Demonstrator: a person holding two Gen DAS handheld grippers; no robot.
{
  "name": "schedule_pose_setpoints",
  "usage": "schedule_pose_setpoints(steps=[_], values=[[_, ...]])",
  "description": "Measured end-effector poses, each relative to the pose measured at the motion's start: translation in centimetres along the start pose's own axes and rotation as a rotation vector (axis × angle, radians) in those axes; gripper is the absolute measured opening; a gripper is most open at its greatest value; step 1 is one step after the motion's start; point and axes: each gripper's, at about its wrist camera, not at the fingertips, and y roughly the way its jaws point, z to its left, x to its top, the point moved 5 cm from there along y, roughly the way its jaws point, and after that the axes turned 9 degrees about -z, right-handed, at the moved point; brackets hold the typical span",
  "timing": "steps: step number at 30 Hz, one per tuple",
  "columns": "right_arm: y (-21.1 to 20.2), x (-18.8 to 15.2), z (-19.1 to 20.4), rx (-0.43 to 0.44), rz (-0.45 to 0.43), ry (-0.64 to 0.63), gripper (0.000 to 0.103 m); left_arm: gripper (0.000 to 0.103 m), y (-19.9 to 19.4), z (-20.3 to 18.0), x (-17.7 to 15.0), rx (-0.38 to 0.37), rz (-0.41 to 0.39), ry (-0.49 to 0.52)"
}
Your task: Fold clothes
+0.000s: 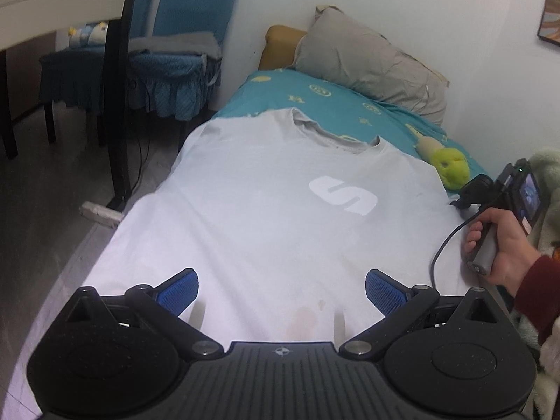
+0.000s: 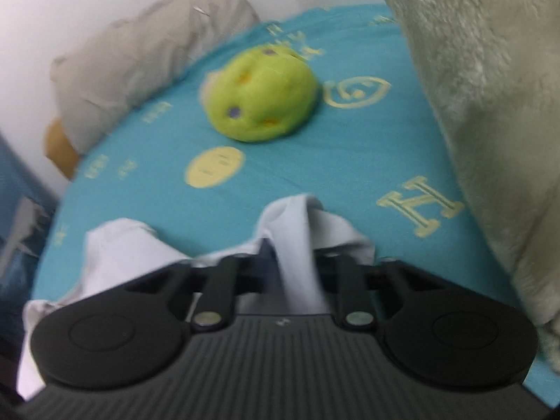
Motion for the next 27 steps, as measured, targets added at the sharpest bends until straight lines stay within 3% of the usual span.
schedule_pose_setpoints(steps=[3,13,15,18,20,21,22,24,27], values=[[-2.8,-0.6,3.5,0.059,-0.133,-0.242,0.008,0.102,-0.8,0.3,0.6,0.0,-0.033,-0.012],[-11.4,-12.0,17.3,0.37,-0.276,-1.101,0.01,0.102,-4.2,0.4,2.1,0.015,-0.156,0.025],[-12.4,-12.0,17.3,0.405,-0.209,-1.069,0.011,0.102,-4.3,0.4,2.1,0.018,-0.162,0.036],[-13.9,-11.8,16.9,0.452,-0.097,-0.992,0.028,0.102,-4.3,0.4,2.1,0.023,-0.17,0.052],[-15.0,-11.7,16.6,0.482,-0.022,-0.939,0.056,0.102,-4.3,0.4,2.1,0.027,-0.176,0.062],[-15.5,-11.6,16.5,0.497,0.015,-0.912,0.085,0.102,-4.4,0.3,2.1,0.027,-0.18,0.068],[-16.1,-11.5,16.4,0.511,0.052,-0.885,0.092,0.102,-4.4,0.2,2.2,0.026,-0.186,0.076],[-17.2,-11.4,16.2,0.539,0.126,-0.829,0.092,0.102,-4.8,-0.1,2.0,0.022,-0.196,0.105],[-21.7,-9.0,13.9,0.551,0.118,-0.724,0.092,0.102,-5.3,-0.6,1.8,0.015,-0.213,0.148]])
